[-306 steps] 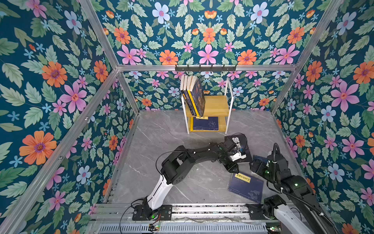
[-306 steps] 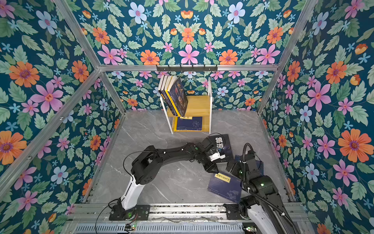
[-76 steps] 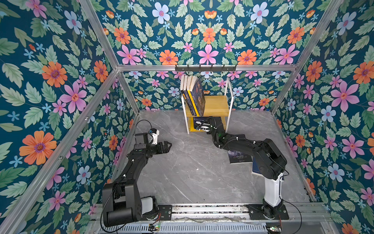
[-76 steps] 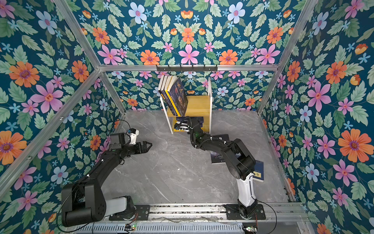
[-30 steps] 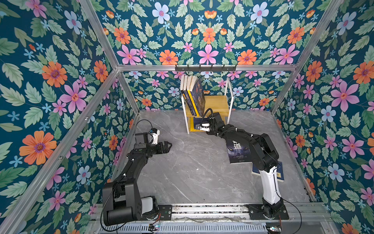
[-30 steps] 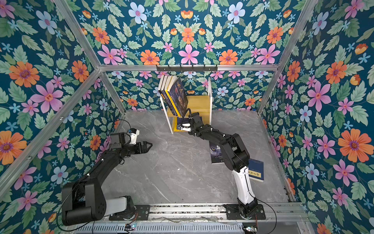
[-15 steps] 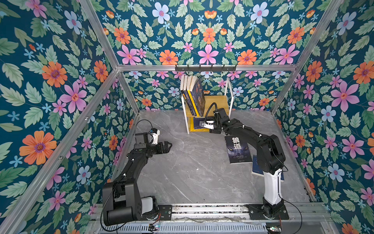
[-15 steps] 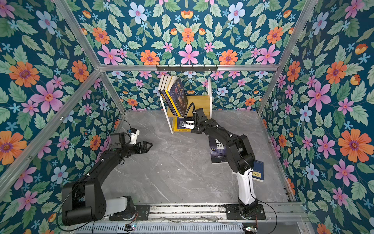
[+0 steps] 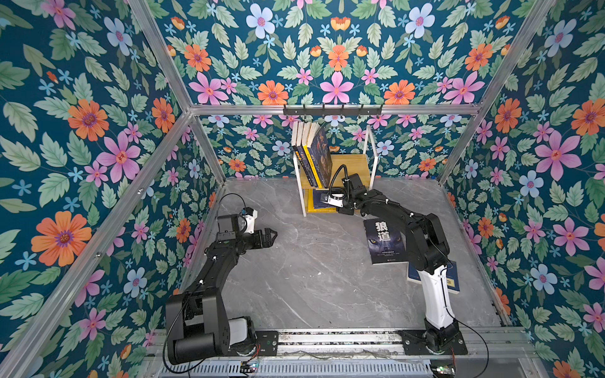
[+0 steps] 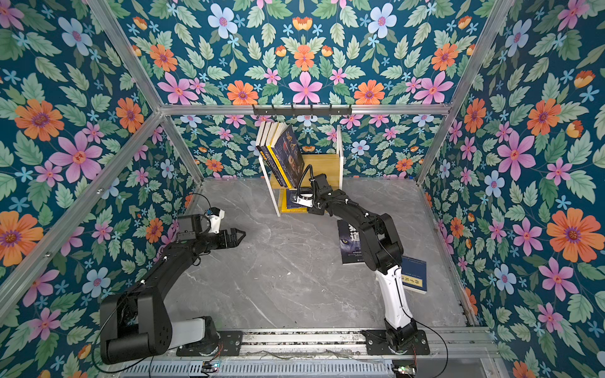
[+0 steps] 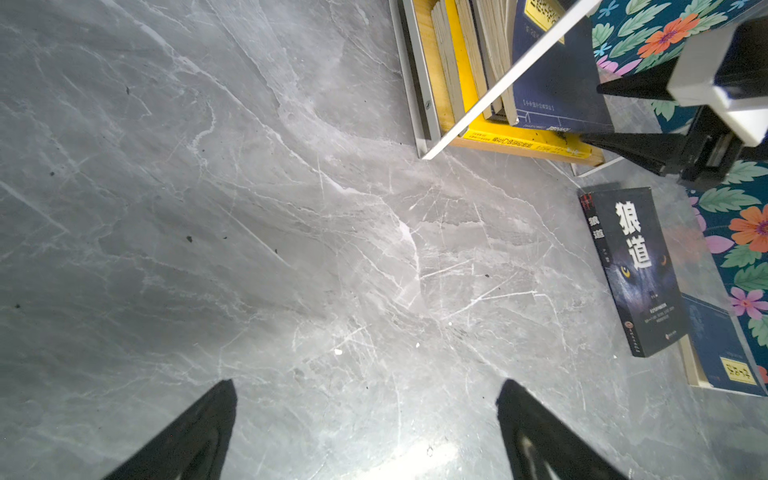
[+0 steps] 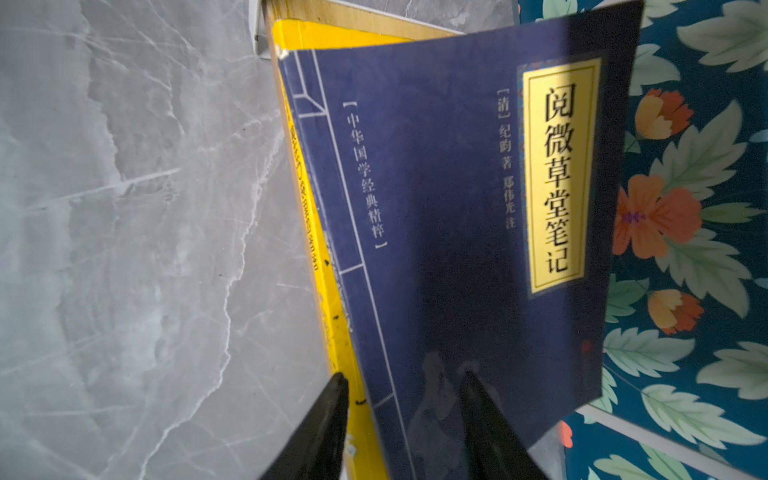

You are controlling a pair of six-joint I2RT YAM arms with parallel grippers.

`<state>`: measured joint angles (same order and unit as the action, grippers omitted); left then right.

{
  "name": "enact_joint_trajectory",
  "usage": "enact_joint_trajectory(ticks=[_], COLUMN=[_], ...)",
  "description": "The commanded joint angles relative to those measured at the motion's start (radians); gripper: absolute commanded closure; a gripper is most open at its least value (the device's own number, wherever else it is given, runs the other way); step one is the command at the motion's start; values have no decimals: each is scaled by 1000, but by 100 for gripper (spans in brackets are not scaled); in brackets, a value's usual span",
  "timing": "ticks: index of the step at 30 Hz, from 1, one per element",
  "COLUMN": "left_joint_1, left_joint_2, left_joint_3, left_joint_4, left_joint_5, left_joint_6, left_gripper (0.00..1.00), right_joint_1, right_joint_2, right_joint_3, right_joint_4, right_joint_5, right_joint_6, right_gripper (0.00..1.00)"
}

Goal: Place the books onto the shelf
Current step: 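Insert the blue book onto the lower shelf beside the yellow book, then lower the blue book flat onto the yellow book and open right gripper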

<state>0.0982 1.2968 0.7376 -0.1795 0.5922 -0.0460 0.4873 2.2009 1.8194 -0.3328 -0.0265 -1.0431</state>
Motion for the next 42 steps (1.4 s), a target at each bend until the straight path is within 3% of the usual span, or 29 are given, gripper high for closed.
enact_joint_trajectory(ticks=[1,20,31,42], left_joint_1=[1,6,6,5], left_joint_2=[2,-1,-5,-8], left_joint_3=[7,2,-4,-9], left_joint_4=[8,12,17,22], left_joint_5=[-1,4,4,7], left_joint_6=[8,5,6,3], left_gripper=[0,0,0,0], right_joint_1=[-4,-10,35,72], right_joint_2=[6,19,10,69], right_joint_3=[12,27,18,86], right_joint_4=[25,58,61,96], right_joint_5=[-17,-14,-78,-84], right_joint_6=[24,35,80,182], right_gripper=[56,64,46,44])
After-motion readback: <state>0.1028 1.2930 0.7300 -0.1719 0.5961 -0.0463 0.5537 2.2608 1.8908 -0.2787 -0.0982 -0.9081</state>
